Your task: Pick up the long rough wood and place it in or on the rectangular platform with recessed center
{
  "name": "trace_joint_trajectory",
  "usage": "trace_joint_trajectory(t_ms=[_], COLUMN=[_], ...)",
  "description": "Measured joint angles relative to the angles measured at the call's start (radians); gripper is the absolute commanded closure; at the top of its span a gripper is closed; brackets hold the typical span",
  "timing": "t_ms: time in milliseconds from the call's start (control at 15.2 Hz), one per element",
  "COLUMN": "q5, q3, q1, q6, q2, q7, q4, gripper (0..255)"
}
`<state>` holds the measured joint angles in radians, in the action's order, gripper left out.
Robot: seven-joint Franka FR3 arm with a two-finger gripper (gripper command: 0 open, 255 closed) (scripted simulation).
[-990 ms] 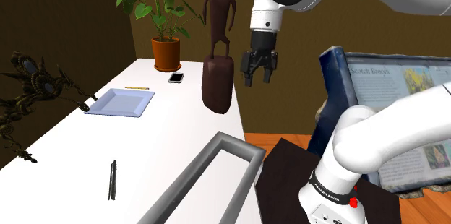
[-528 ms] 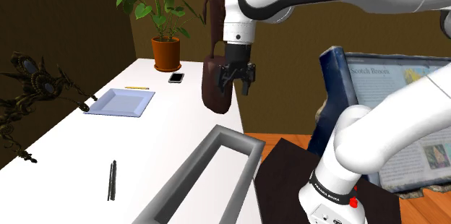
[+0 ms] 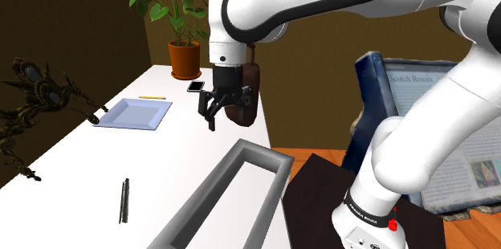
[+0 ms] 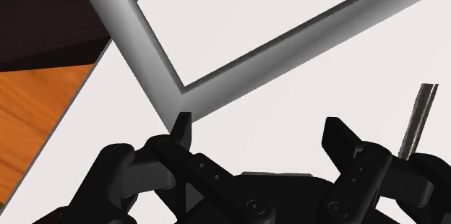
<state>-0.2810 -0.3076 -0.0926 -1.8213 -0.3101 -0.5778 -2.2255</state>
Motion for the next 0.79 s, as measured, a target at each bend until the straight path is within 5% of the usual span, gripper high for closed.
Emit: trace_joint_trajectory(t_ms=[792], q5=[0.120], q3=[-0.132], q1=[-0.075], q6=[-0.124], q2=[0.451], q7=[-0.308], q4=[0.325], gripper=[0])
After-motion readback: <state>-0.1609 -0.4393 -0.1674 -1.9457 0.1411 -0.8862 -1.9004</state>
